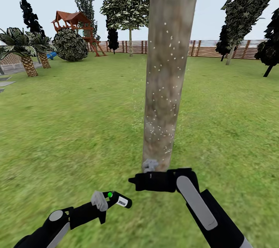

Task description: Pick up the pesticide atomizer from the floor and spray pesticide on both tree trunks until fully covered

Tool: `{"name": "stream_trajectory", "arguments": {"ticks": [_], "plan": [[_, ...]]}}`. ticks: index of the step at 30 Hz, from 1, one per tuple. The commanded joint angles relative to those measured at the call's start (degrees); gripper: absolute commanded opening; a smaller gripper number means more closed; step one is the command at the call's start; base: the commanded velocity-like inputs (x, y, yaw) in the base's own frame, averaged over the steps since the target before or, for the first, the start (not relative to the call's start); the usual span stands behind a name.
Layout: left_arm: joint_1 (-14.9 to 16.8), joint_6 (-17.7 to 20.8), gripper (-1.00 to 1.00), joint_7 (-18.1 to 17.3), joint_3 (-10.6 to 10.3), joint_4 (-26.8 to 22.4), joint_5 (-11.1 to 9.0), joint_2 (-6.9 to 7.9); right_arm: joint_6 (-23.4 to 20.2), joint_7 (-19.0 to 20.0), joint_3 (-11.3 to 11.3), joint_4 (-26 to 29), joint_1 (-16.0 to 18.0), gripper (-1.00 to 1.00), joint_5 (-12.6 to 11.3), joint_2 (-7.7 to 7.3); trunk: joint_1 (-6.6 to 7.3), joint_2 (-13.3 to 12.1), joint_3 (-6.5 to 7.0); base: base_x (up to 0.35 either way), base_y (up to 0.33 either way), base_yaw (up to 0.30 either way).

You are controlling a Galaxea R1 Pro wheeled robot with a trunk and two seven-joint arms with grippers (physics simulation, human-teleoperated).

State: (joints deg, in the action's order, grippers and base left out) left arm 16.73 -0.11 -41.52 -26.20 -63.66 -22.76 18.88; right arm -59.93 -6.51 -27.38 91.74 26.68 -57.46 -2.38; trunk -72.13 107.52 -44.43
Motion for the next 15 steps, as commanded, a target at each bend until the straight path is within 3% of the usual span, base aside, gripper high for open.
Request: {"name": "stream_trajectory", "arguments": {"ticks": [1, 9, 15], "plan": [[0.1, -0.1, -1.00, 0.1, -0.2, 0.0, -0.4, -0.18, -0.1, -0.6, -0.4, 0.1, 0.0, -1.00, -0.7, -0.05, 0.01, 0.0, -0.05, 0.000, 0.000, 0.000], [0.1, -0.2, -1.00, 0.1, -0.4, 0.0, -0.4, -0.72, -0.1, -0.6, -0.8, 0.0, 0.0, -1.00, -0.8, 0.03, 0.01, 0.0, -0.05, 0.000, 0.000, 0.000], [0.1, -0.2, -1.00, 0.3, -2.4, 0.0, -0.4, -0.94, -0.1, -0.7, -0.8, -0.1, 0.0, -1.00, -0.8, 0.24, 0.01, 0.0, -0.05, 0.000, 0.000, 0.000]]}}
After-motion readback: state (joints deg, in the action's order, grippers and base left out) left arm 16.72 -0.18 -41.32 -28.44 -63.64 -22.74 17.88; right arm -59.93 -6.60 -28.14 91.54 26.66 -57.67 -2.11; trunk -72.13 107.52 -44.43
